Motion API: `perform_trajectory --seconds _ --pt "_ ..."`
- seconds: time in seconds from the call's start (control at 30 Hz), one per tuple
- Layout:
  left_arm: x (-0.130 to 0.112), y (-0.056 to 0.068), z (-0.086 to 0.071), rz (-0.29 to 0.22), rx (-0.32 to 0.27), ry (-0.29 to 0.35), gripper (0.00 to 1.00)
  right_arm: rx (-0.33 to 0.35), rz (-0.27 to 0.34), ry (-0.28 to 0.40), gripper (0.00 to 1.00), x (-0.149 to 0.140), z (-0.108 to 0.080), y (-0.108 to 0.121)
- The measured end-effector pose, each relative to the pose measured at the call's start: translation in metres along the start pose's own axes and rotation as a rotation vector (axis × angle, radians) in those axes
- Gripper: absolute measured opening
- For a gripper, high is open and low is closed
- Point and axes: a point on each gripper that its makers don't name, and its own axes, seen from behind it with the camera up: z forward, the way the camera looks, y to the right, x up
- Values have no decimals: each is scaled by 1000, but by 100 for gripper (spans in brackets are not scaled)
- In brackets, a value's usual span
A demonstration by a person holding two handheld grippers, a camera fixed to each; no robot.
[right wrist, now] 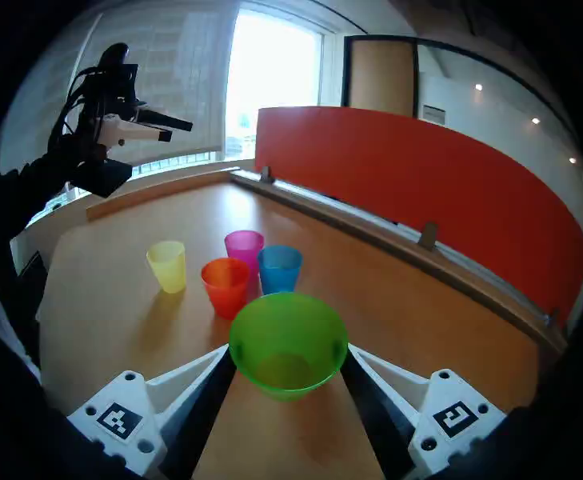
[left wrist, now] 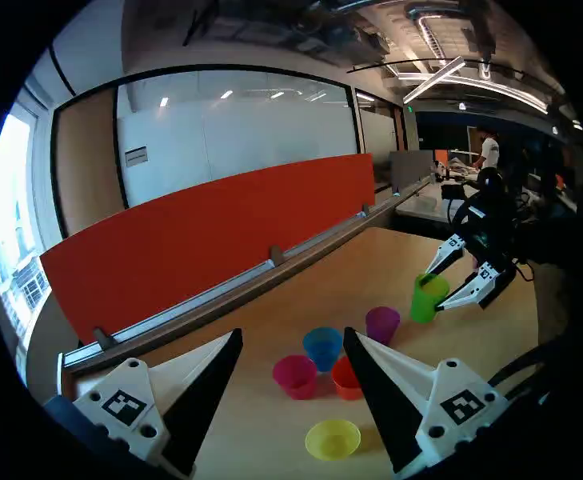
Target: Pour water
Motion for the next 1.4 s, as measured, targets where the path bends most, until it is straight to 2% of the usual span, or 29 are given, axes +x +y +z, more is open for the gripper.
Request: perform_trajectory --seconds 0.57,1.13,1.4 --pt "0 2 3 -1 -9 -1 94 -19 24 149 91 42 -9 1" --pt "-2 3 10 -29 -18 -4 94 -18 39 318 91 87 -16 -2" --pt "-3 4 12 -31 -23 -3 94 -18 34 374 91 100 -20 -2"
